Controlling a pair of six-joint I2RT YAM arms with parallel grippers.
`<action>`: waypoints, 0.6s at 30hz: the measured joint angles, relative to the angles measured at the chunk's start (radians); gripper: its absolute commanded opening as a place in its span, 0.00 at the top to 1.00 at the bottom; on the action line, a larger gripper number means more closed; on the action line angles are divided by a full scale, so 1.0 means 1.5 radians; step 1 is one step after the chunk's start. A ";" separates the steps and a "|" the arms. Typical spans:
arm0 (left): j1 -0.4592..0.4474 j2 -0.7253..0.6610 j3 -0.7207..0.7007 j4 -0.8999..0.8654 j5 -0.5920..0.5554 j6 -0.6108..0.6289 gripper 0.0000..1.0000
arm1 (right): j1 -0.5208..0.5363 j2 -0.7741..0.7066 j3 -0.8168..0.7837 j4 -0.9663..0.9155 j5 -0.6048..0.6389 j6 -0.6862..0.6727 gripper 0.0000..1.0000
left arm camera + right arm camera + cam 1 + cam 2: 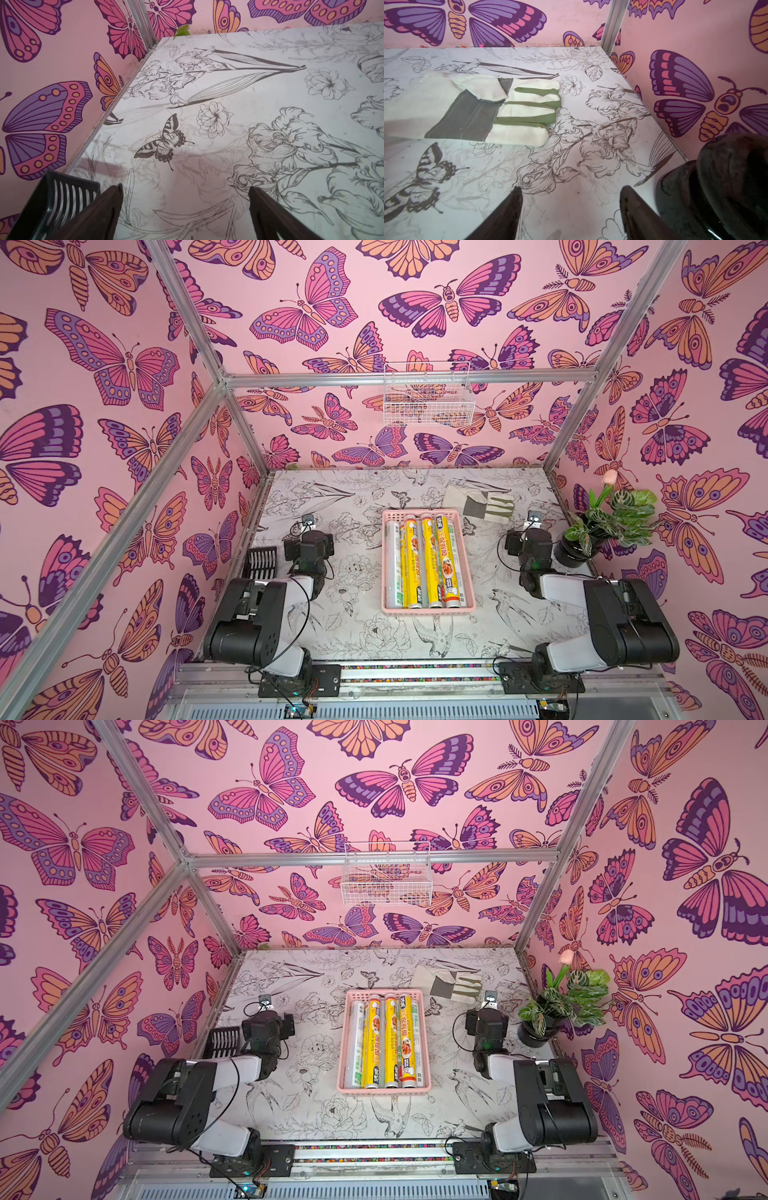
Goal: Put the plastic wrap into the basket
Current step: Reset both arms
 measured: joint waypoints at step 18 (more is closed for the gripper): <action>0.058 0.015 -0.049 0.110 0.133 -0.020 0.00 | -0.033 0.031 -0.019 0.081 -0.083 0.018 0.01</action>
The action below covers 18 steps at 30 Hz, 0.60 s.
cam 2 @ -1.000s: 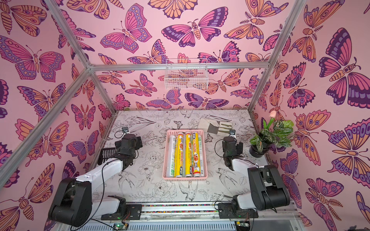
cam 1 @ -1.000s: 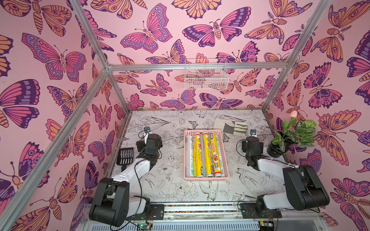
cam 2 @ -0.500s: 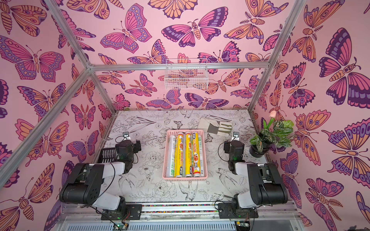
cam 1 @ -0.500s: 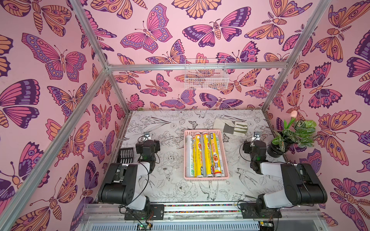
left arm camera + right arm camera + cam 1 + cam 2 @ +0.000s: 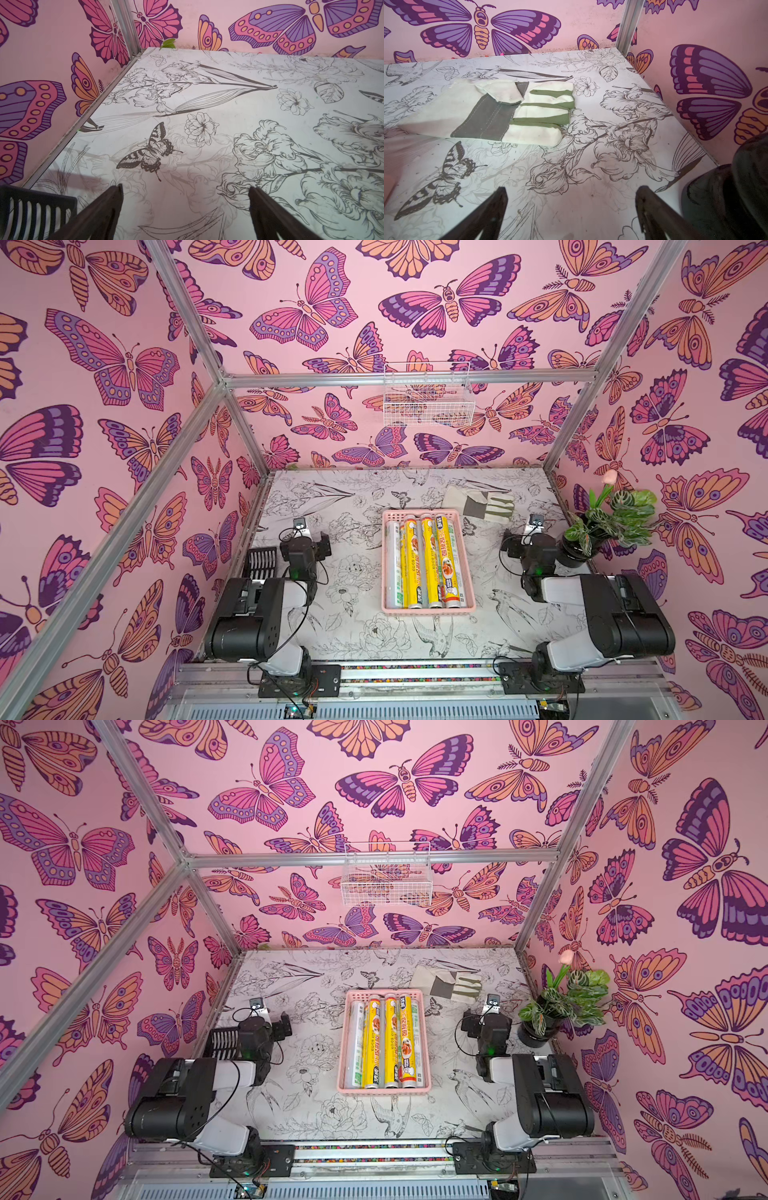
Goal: Put the plastic wrap into the basket
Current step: Reset both arms
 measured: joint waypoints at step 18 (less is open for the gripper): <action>0.000 0.005 -0.001 0.036 0.008 0.003 0.00 | 0.000 0.000 0.000 -0.003 0.000 0.000 0.01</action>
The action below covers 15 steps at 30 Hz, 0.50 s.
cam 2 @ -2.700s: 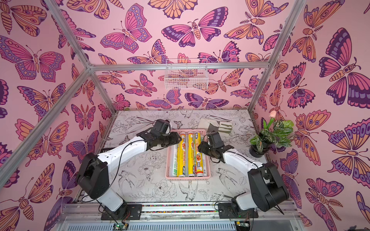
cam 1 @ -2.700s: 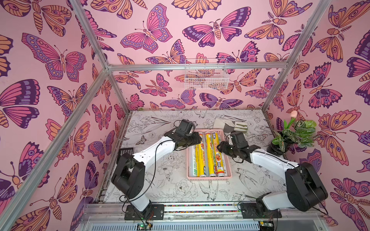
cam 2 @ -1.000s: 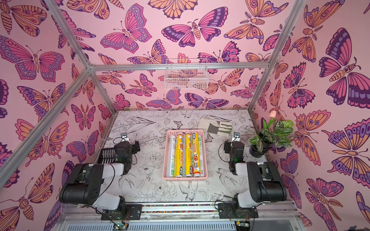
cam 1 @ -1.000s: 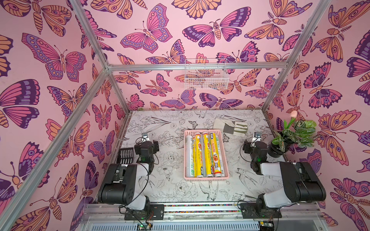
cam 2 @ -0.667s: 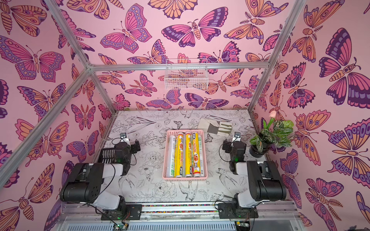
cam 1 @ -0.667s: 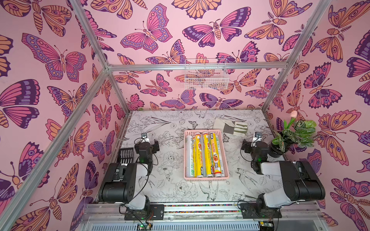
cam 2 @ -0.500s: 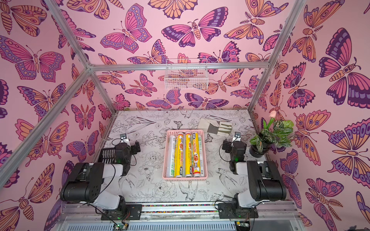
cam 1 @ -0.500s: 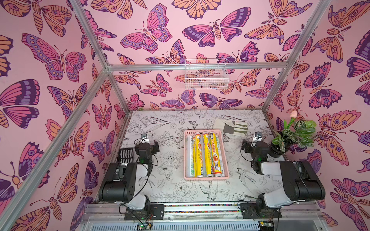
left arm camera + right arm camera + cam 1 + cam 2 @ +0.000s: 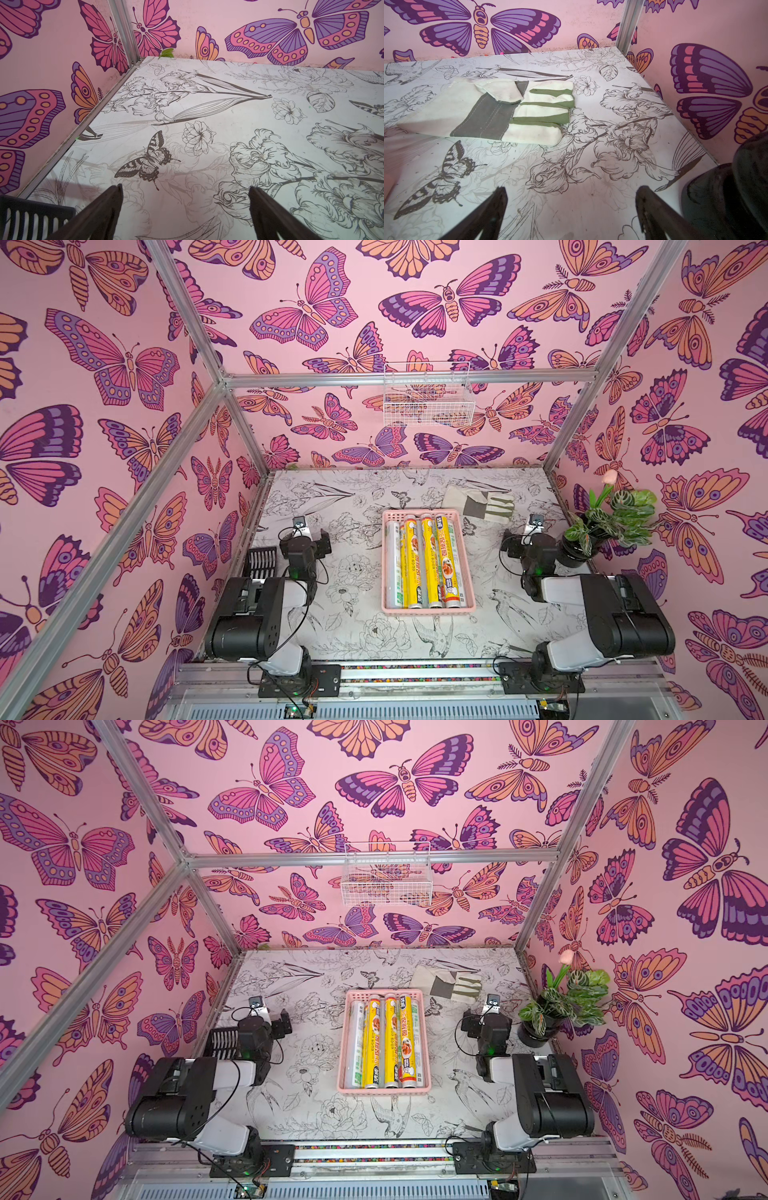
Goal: Put the plastic wrap into the basket
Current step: Reset both arms
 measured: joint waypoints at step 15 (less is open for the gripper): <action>0.000 0.004 0.000 0.007 0.010 0.003 0.00 | 0.000 0.000 0.000 -0.002 0.000 0.000 0.01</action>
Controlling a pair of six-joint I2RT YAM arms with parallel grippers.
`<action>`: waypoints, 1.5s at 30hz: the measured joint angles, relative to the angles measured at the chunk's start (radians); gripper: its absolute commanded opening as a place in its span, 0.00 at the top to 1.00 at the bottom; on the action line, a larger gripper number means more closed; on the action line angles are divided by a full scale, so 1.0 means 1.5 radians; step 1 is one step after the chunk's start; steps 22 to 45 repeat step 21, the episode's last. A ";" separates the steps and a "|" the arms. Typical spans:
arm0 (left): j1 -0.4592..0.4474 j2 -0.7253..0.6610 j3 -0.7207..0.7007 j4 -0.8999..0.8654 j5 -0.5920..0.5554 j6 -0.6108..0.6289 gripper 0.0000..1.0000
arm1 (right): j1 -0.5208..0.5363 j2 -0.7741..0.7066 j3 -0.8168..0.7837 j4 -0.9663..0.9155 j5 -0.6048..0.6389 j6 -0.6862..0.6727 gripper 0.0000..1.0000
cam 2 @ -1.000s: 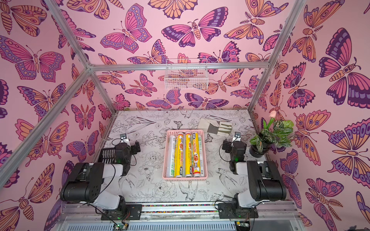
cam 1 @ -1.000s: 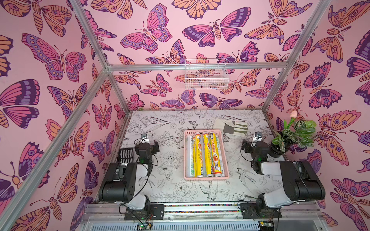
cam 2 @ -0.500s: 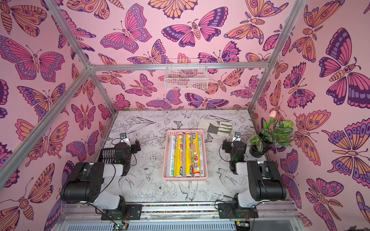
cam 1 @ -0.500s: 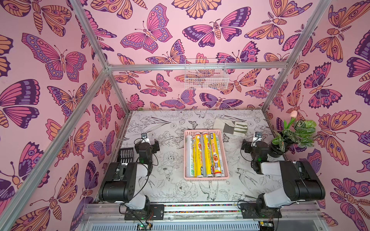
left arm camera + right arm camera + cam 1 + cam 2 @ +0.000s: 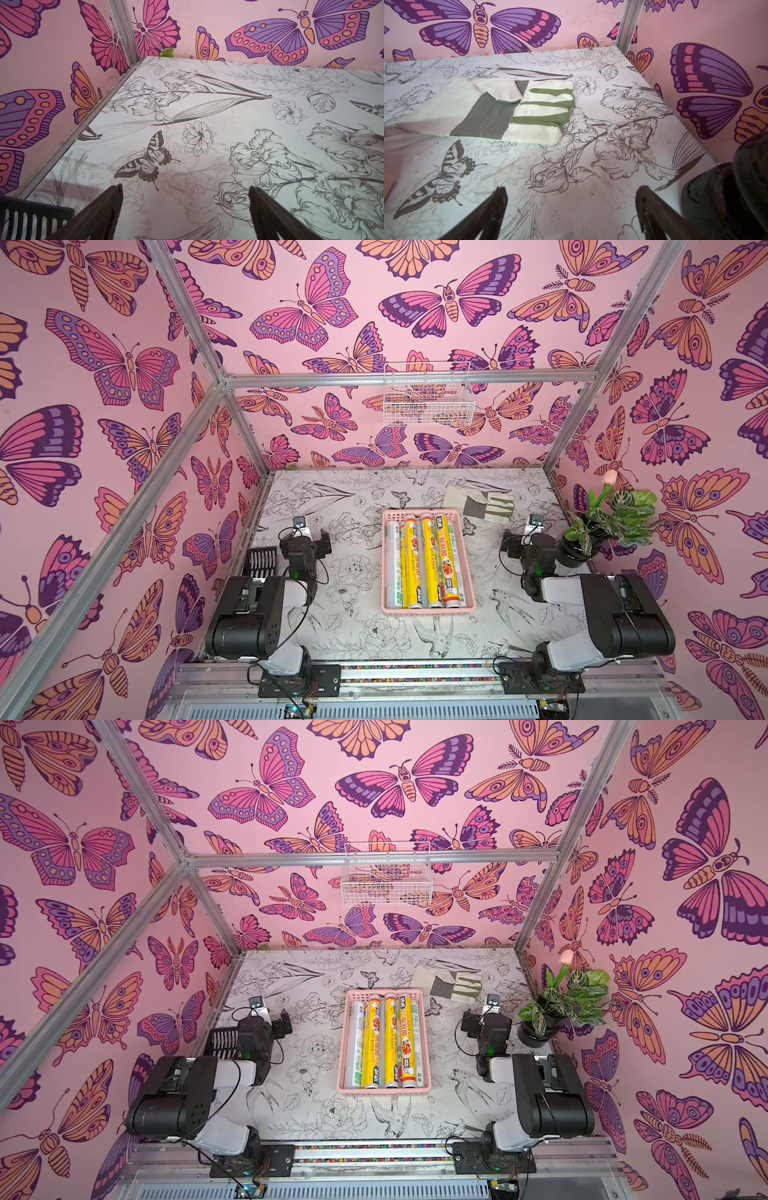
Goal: Put the plastic wrap into the basket
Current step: Reset both arms
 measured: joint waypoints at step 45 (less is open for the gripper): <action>0.009 -0.001 -0.016 0.036 0.014 -0.008 0.02 | -0.003 0.000 0.002 -0.001 -0.002 0.002 0.01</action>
